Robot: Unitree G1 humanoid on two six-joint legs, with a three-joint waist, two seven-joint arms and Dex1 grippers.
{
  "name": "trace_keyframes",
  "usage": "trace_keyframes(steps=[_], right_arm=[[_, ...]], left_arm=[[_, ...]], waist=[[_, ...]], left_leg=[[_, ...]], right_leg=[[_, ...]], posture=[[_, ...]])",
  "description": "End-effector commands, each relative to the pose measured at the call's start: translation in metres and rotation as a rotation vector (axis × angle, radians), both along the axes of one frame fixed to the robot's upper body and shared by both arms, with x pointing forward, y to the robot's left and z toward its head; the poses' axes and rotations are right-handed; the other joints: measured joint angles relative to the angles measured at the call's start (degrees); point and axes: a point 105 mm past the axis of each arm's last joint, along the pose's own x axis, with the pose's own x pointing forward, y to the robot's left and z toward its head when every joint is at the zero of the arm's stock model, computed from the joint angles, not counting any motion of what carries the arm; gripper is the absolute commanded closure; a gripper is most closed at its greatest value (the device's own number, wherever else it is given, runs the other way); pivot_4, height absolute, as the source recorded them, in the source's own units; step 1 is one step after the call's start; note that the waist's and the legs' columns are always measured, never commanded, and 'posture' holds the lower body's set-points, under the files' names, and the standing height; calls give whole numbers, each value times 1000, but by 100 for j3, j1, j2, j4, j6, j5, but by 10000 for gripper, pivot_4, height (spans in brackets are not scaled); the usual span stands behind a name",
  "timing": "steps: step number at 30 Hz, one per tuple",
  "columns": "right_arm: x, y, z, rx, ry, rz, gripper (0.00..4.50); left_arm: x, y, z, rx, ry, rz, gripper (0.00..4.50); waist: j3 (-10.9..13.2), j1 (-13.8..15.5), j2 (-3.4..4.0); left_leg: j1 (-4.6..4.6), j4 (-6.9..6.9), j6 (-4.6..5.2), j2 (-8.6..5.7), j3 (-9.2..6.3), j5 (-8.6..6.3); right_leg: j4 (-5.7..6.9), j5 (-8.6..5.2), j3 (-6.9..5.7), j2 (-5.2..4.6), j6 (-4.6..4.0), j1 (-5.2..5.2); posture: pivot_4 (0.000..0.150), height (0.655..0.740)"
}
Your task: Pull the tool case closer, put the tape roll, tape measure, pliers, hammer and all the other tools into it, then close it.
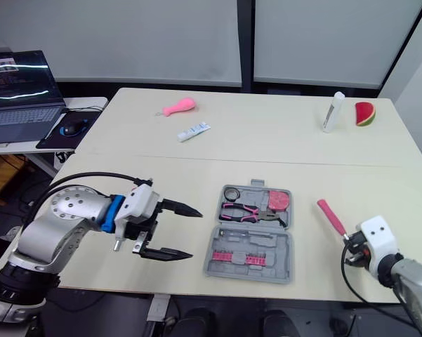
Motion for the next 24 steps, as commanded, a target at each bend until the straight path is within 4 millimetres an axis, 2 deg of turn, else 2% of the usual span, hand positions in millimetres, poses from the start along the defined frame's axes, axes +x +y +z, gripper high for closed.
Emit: trace_keyframes(steps=[1,3,7,13,18,24], right_arm=[[-14,51,29,-41,42,317,42884],[-18,66,32,-59,90,404,42884],[-20,91,22,-122,177,548,42884],[-5,118,7,-179,209,660,42884],[10,135,2,-217,210,714,42884],[18,152,-4,-231,223,774,42884]], left_arm=[[1,18,-4,61,-60,10,0],[0,20,-9,76,-59,7,0],[-5,21,-18,109,-52,-19,0],[-6,19,-21,145,-68,-37,0],[-6,21,-22,158,-72,-35,0],[-5,21,-23,169,-81,-34,0]], waist=[[5,1,2],[11,15,-9],[20,36,-25],[28,18,-36],[31,1,-33],[31,4,-33]], left_leg=[[2,-1,3,1,-1,-2],[0,0,5,5,-14,-3],[-9,2,6,-6,-15,-3],[-15,4,5,-12,-17,-3],[-15,3,2,-10,-19,-1],[-16,4,-1,-10,-20,1]], right_leg=[[1,0,0,0,0,0],[-1,0,-10,4,0,2],[-7,0,-10,-6,0,1],[-12,0,-13,-17,0,-3],[-4,0,-13,-14,0,-11],[0,0,-15,-15,0,-16]], posture=[[1500,7400],[1500,7400],[1500,7400],[1500,7400],[1500,7400],[1500,7400]])
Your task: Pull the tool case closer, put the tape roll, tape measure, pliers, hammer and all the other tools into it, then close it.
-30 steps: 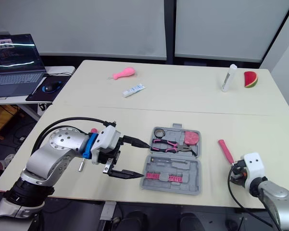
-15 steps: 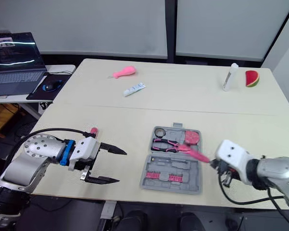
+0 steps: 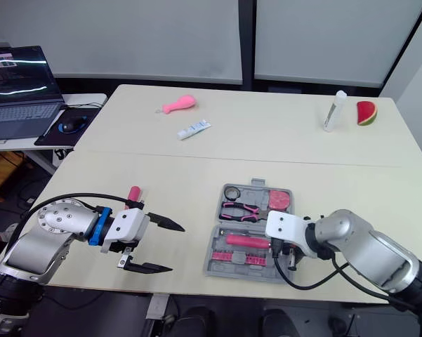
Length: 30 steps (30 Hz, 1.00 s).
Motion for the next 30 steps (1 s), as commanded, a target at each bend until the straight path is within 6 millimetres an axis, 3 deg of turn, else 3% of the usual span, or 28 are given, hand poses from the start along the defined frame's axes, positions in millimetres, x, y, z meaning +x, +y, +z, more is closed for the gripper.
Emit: trace_keyframes(steps=[1,8,30], right_arm=[[4,11,2,-3,-21,45,42884],[14,20,-2,-7,-25,56,42884],[12,29,-14,0,-23,65,42884]], left_arm=[[0,0,4,13,-28,-12,0],[1,-2,2,13,-37,-8,0],[3,-8,-2,1,-46,-3,0]], waist=[[0,-1,0],[0,-2,0],[0,-9,0]], left_leg=[[0,0,0,0,0,0],[-1,2,-3,0,2,2],[0,2,-4,2,1,3]], right_leg=[[0,0,0,0,0,0],[5,0,1,0,0,-8],[14,0,-1,1,0,-13]], posture=[[1500,7400],[1500,7400],[1500,7400]])
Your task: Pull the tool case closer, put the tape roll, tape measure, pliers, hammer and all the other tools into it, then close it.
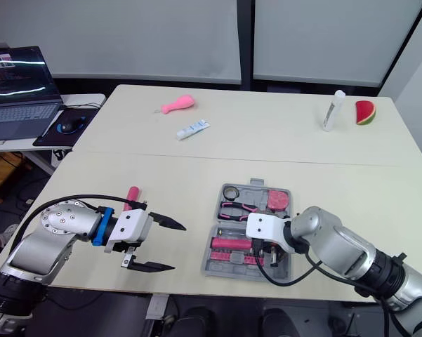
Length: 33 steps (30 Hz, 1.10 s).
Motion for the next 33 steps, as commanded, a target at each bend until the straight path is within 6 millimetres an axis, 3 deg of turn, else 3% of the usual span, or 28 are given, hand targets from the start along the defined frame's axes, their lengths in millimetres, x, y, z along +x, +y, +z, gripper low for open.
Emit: trace_keyframes(steps=[1,5,7,12,18,28,33], right_arm=[[1,2,4,11,-23,4,42884],[1,-1,2,4,-12,-4,42884],[2,-2,2,2,-15,-2,35657],[0,2,26,86,-28,15,26548],[-7,0,45,168,-86,49,26548],[-13,-3,15,153,-88,51,44834],[-7,-2,3,137,-83,33,44834]], left_arm=[[0,-4,3,-4,-24,-18,0],[0,-6,3,-5,-26,-18,0],[0,-6,3,-6,-28,-18,0],[1,-8,4,-10,-32,-17,0],[1,-7,5,-13,-35,-9,0],[3,-10,8,-35,-44,-3,0],[3,-11,9,-39,-45,-2,0]], waist=[[0,2,0],[0,2,0],[0,2,0],[0,2,0],[0,7,-1],[0,-1,-1],[0,4,-1]], left_leg=[[0,0,0,0,0,0],[0,0,-1,0,0,0],[0,0,0,0,0,0],[0,1,0,-1,0,0],[-1,0,1,0,-1,-1],[2,0,3,1,0,-1],[1,2,-1,-1,1,1]], right_leg=[[0,0,0,0,0,0],[0,0,0,0,0,0],[0,0,0,0,0,0],[0,0,0,0,0,0],[-3,0,-2,0,0,4],[0,0,0,1,0,5],[0,0,1,1,0,4]], posture=[[1500,7400],[1500,7400],[1500,7400],[1500,7400],[1500,7400],[1500,7400],[1500,7400]])
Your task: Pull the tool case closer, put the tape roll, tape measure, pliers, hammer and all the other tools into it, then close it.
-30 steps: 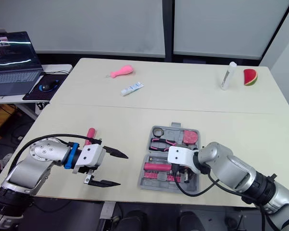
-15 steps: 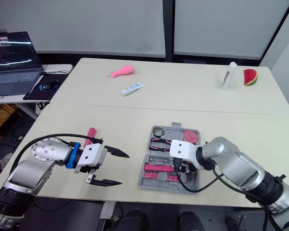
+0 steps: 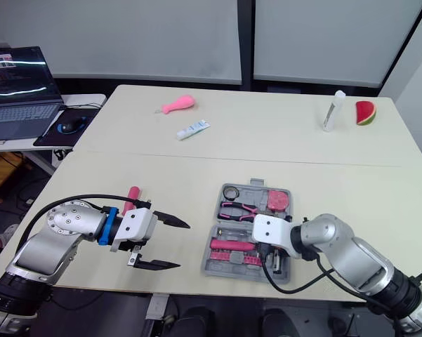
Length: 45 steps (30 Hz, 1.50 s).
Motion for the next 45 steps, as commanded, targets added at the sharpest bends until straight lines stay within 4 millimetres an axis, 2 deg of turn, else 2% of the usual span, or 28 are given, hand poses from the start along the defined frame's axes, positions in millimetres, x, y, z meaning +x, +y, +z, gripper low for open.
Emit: trace_keyframes(steps=[1,9,13,15,18,21,24,28,31,32,34,36,40,45], right_arm=[[5,3,-4,-6,-24,1,44834],[7,-7,-28,-51,68,-61,44834],[7,-10,-32,-58,84,-66,44834],[9,-5,-25,-27,54,-47,44834],[4,6,-5,66,17,1,44834],[0,8,17,148,-32,1,44834],[-2,-1,43,228,-109,-43,44834],[3,-25,60,272,-226,-157,44834],[4,-73,67,257,-342,-341,44834],[2,-83,68,253,-359,-375,44834],[-7,-124,64,219,-425,-517,44834],[-18,-150,60,195,-460,-604,44834],[-39,-173,44,256,-419,-725,44834],[-52,-179,28,323,-356,-778,44834]], left_arm=[[-1,-5,9,-16,-29,-18,0],[-2,-8,9,-22,-22,-17,0],[-3,-9,8,-29,-17,-8,0],[-3,-8,8,-34,-14,1,0],[-2,-5,9,-58,-11,35,0],[5,4,15,-126,-9,123,0],[15,21,23,-209,-24,257,0],[28,42,28,-288,-41,424,0],[46,83,32,-410,-97,720,0],[48,92,32,-432,-103,782,0],[48,138,26,-473,-118,1016,0],[42,171,19,-491,-129,1178,0],[22,215,2,-504,-134,1401,0],[-6,238,-21,-502,-73,1555,0]], waist=[[0,-2,0],[-1,1,-1],[-1,3,-1],[-1,2,-2],[-1,3,-1],[-1,1,-1],[-1,9,-2],[-1,16,-2],[-2,42,-3],[-2,41,-4],[-4,33,-6],[-7,23,-11],[-7,-26,-12],[-11,-16,-17]], left_leg=[[0,0,0,0,0,0],[2,0,-4,1,-1,2],[10,1,-3,1,-3,2],[12,1,1,1,-5,0],[11,2,1,1,-6,-1],[7,2,0,1,-5,0],[6,1,1,1,-6,-1],[7,1,6,0,-10,-3],[8,1,7,-4,-10,-4],[5,0,7,-4,-10,-4],[4,-1,6,-3,-8,-4],[7,-7,7,-1,-8,-4],[21,-9,9,4,-2,-5],[34,-9,9,3,-4,-5]], right_leg=[[0,0,0,0,0,0],[1,0,-1,0,0,1],[1,0,-2,0,0,12],[0,0,-3,0,0,16],[1,0,-5,0,0,16],[0,0,-4,0,0,12],[-1,0,-6,0,0,13],[-4,0,-8,-1,0,18],[-5,0,-9,-5,0,19],[-8,0,-10,-5,0,19],[-8,0,-9,-5,0,19],[-11,0,-10,-4,0,20],[-4,0,-4,-3,0,23],[2,0,-2,-6,0,33]], posture=[[1500,7400],[1500,7400],[1500,7400],[1500,7400],[1500,7400],[1500,7400],[1500,7400],[1500,7400],[1500,7400],[1500,7400],[1500,7400],[1500,7400],[1500,7400],[1500,7400]])
